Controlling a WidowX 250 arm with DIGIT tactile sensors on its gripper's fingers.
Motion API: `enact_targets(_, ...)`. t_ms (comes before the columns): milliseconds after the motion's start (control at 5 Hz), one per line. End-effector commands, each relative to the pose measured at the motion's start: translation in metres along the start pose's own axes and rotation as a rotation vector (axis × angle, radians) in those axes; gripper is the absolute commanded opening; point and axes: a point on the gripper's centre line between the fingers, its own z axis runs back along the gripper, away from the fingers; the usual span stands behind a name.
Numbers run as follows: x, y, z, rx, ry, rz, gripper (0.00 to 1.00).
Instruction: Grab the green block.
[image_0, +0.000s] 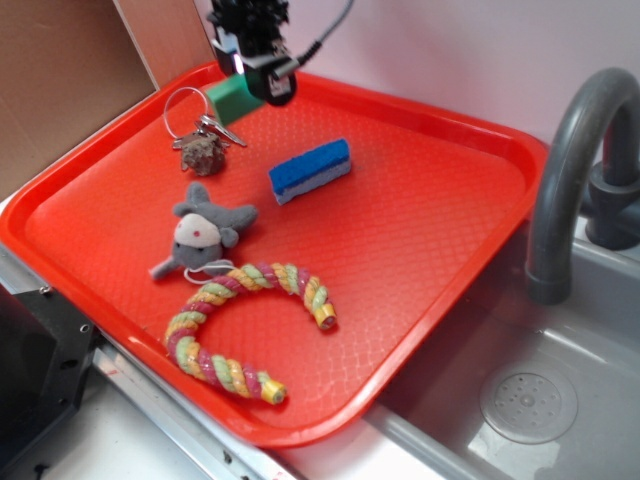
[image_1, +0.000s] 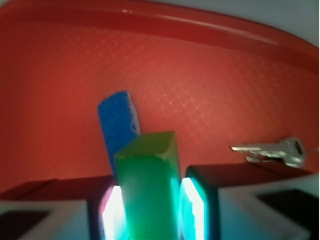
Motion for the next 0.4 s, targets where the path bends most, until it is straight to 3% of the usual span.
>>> enact_targets(0, -0.0306, -0.0167, 0.0628, 0.054, -0.088, 0.237, 0.0)
enact_targets(200, -0.0318, -0.0105, 0.0602, -0.001, -0.115, 0.226, 0.0)
